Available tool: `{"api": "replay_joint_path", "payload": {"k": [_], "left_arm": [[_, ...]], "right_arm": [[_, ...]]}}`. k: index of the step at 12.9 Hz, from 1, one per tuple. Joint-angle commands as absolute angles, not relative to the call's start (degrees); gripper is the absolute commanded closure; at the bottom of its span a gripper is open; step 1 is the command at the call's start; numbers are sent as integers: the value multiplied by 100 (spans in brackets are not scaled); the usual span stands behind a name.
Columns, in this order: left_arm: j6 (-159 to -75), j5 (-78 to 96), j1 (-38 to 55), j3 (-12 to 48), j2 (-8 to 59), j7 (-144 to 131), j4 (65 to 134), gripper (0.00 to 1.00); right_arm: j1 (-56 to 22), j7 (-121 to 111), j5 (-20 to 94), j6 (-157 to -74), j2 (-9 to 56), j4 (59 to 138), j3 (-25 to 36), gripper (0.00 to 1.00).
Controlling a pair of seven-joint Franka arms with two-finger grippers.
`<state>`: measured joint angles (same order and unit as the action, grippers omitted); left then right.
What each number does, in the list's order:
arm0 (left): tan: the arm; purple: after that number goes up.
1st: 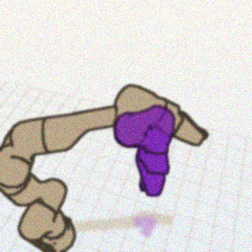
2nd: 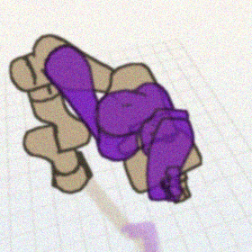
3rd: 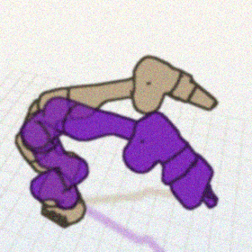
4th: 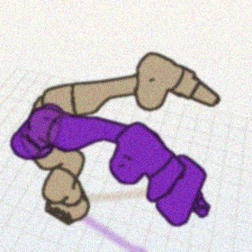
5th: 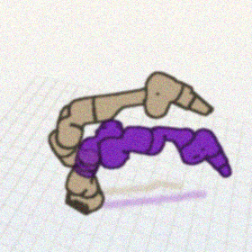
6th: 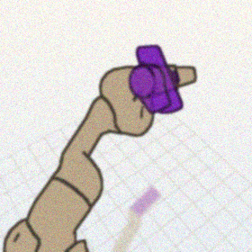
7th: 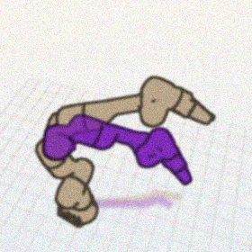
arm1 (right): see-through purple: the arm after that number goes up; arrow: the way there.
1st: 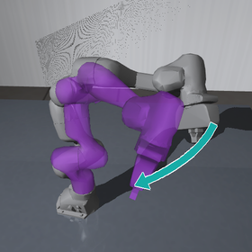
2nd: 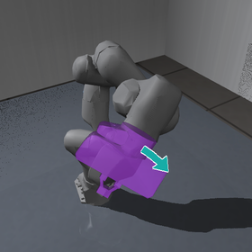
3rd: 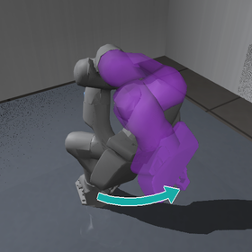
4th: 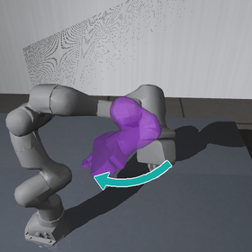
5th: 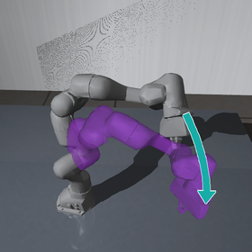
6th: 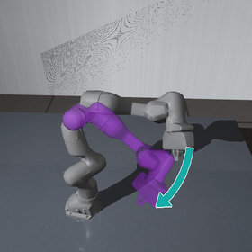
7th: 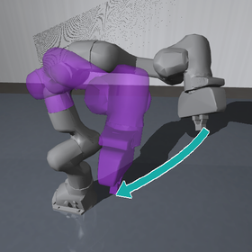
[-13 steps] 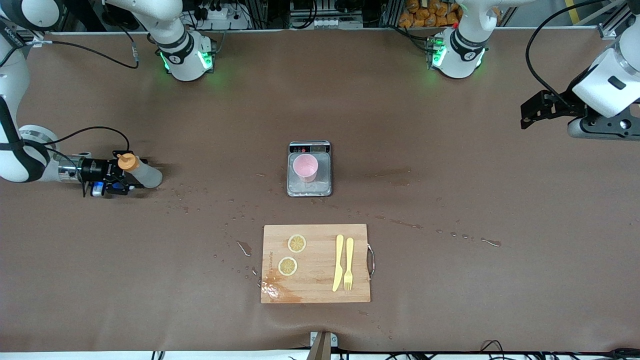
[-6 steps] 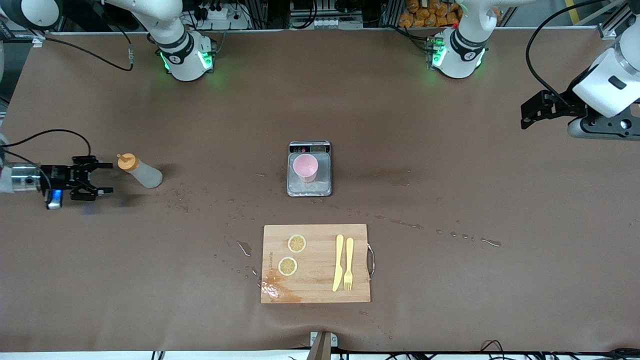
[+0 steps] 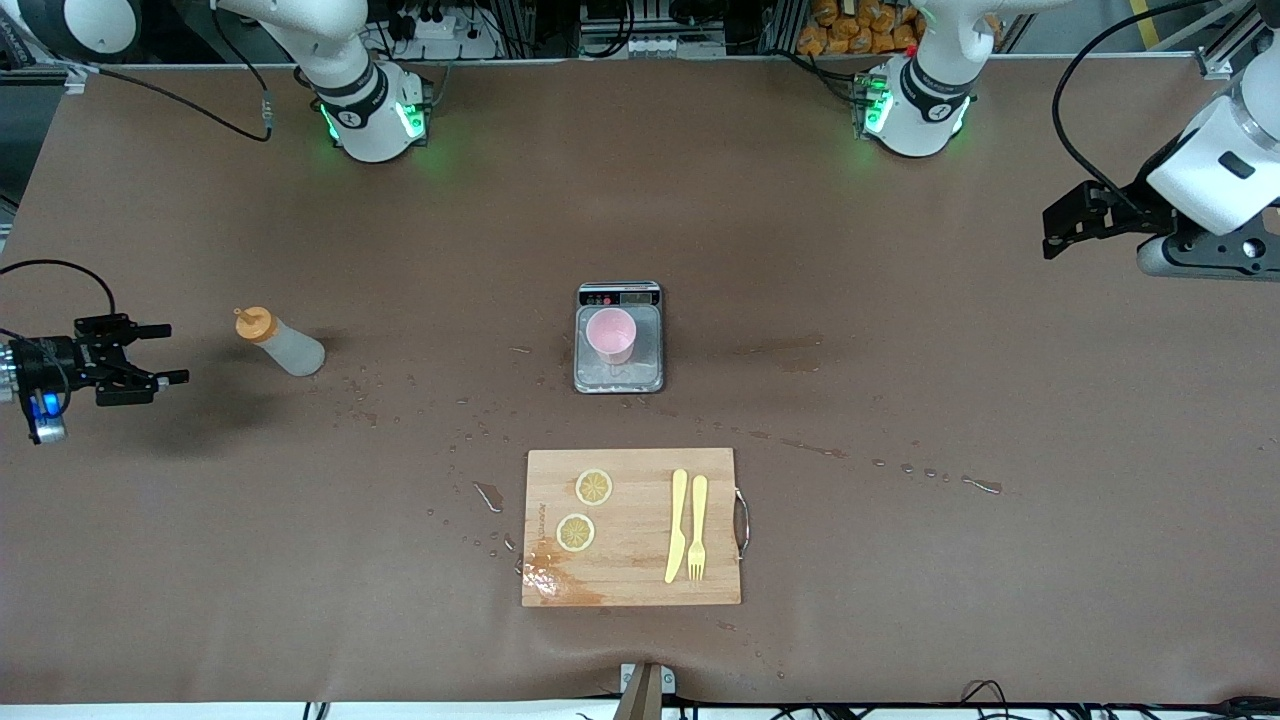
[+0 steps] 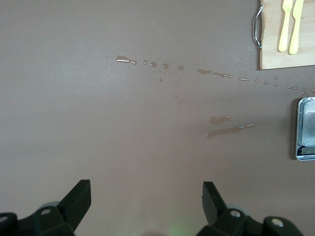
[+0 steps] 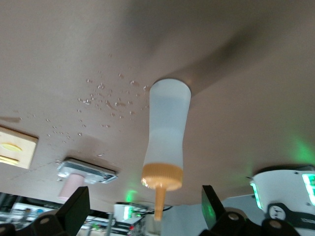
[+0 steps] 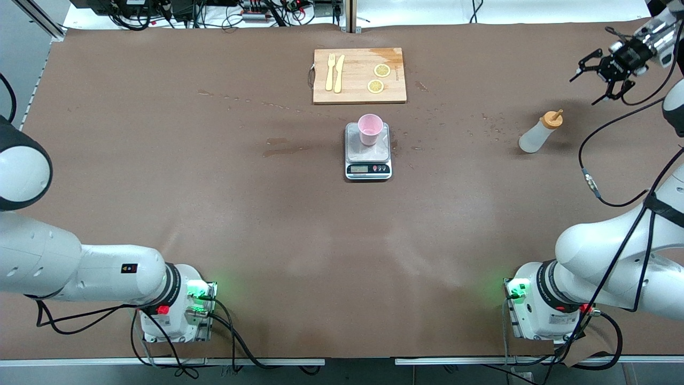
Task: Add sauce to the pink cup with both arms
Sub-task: 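Open the right gripper and withdraw it from the bottle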
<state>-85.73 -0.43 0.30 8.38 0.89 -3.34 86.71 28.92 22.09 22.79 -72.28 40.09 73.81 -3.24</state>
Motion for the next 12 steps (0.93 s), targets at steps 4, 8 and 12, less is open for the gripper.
{"api": "replay_joint_path", "payload": {"k": [4,8,12], "left_arm": [[-8578,-79,18,853,132,-334,8561,0],[-8578,-79,18,853,132,-325,8561,0],[-8587,-79,18,844,132,-334,8561,0]], "right_arm": [[1935,2233,1547,-7066,3139,7172,-316,0],[1452,2241,1521,-7066,2804,6909,-308,0],[670,2241,1082,-7337,2173,6961,-299,0]]}}
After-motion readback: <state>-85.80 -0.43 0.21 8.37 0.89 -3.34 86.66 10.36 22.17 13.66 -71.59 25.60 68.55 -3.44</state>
